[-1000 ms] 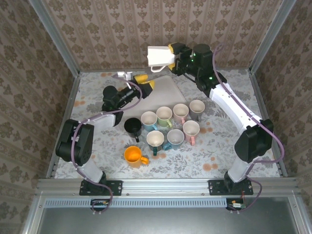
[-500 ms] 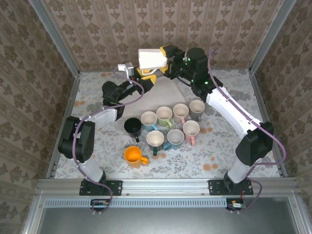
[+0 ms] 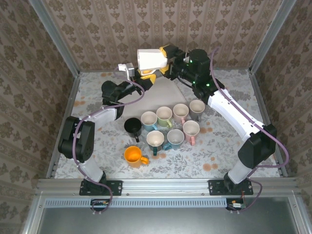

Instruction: Turn the mug right side up

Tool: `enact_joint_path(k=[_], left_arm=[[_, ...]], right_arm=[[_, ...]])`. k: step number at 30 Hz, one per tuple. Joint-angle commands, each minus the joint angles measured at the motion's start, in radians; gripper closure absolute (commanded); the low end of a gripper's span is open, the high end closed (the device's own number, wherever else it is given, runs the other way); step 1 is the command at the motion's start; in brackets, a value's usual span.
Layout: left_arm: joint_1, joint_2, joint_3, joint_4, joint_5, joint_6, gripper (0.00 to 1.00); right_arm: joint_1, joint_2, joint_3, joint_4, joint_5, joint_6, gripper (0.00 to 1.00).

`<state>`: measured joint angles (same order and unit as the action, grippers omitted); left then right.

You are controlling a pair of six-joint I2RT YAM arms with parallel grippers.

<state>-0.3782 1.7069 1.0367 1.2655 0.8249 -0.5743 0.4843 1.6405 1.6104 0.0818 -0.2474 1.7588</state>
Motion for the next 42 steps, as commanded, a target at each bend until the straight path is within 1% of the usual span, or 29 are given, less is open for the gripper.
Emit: enact_joint_path(k=[1,4,6,10,11,12,13,15,16,18,19,21,23,25,27,29,31,32,34,37,39,42], left_arm=[[0.017,-0.007,0.035,0.039,-0.006,0.022,0.50],[0.024,-0.010,0.041,0.037,-0.004,0.021,0.52],[0.025,-0.010,0.052,0.038,0.014,0.019,0.63],[0.019,-0.011,0.065,0.038,0.055,0.024,0.95],[0.016,-0.014,0.066,0.038,0.061,0.028,1.00],[0.015,-0.017,0.065,0.037,0.063,0.030,1.00],[0.013,-0.022,0.065,0.037,0.063,0.032,1.00],[0.012,-0.035,0.062,0.037,0.061,0.033,1.00],[0.012,-0.047,0.059,0.035,0.055,0.033,1.00],[0.014,-0.076,0.043,0.035,0.028,0.033,1.00],[0.015,-0.096,0.032,0.032,0.006,0.034,1.00],[0.016,-0.140,0.010,0.011,-0.042,0.033,1.00],[0.015,-0.197,-0.017,-0.044,-0.094,0.040,1.00],[0.009,-0.257,-0.035,-0.150,-0.129,0.059,1.00],[-0.007,-0.335,-0.039,-0.340,-0.170,0.110,1.00],[-0.066,-0.425,-0.008,-0.683,-0.270,0.232,1.00],[-0.167,-0.477,0.066,-1.035,-0.377,0.402,1.00],[-0.222,-0.488,0.106,-1.159,-0.417,0.474,1.00],[-0.315,-0.512,0.132,-1.301,-0.468,0.564,1.00],[-0.430,-0.554,0.122,-1.390,-0.508,0.644,1.00],[-0.497,-0.557,0.140,-1.467,-0.535,0.663,1.00],[-0.573,-0.503,0.228,-1.625,-0.541,0.650,1.00]], right_arm=[[0.010,-0.051,-0.004,0.145,-0.039,0.027,0.75],[0.008,-0.060,-0.016,0.143,-0.032,0.024,0.75],[0.008,-0.062,-0.019,0.144,-0.033,0.022,0.75],[0.010,-0.061,-0.021,0.148,-0.035,0.026,0.75],[0.012,-0.060,-0.023,0.152,-0.035,0.028,0.74],[0.011,-0.059,-0.023,0.154,-0.035,0.027,0.73],[0.011,-0.058,-0.021,0.153,-0.036,0.024,0.68],[0.012,-0.065,-0.024,0.144,-0.023,0.008,0.49],[0.011,-0.076,-0.028,0.127,-0.005,-0.013,0.36],[0.007,-0.101,-0.029,0.070,0.037,-0.063,0.05],[0.002,-0.114,-0.030,0.040,0.056,-0.091,0.00],[-0.015,-0.132,-0.022,-0.040,0.080,-0.157,0.00],[-0.033,-0.161,-0.008,-0.172,0.144,-0.274,0.00],[-0.049,-0.190,-0.003,-0.296,0.236,-0.406,0.00],[-0.079,-0.218,-0.005,-0.428,0.330,-0.516,0.00],[-0.128,-0.241,-0.021,-0.563,0.452,-0.631,0.00],[-0.175,-0.309,-0.067,-0.612,0.536,-0.713,0.00],[-0.198,-0.337,-0.085,-0.658,0.573,-0.744,0.00],[-0.229,-0.391,-0.107,-0.709,0.653,-0.806,0.00],[-0.242,-0.478,-0.105,-0.777,0.822,-0.904,0.00],[-0.241,-0.545,-0.097,-0.817,0.926,-0.934,0.00],[-0.240,-0.639,-0.118,-0.827,0.970,-0.965,0.00]])
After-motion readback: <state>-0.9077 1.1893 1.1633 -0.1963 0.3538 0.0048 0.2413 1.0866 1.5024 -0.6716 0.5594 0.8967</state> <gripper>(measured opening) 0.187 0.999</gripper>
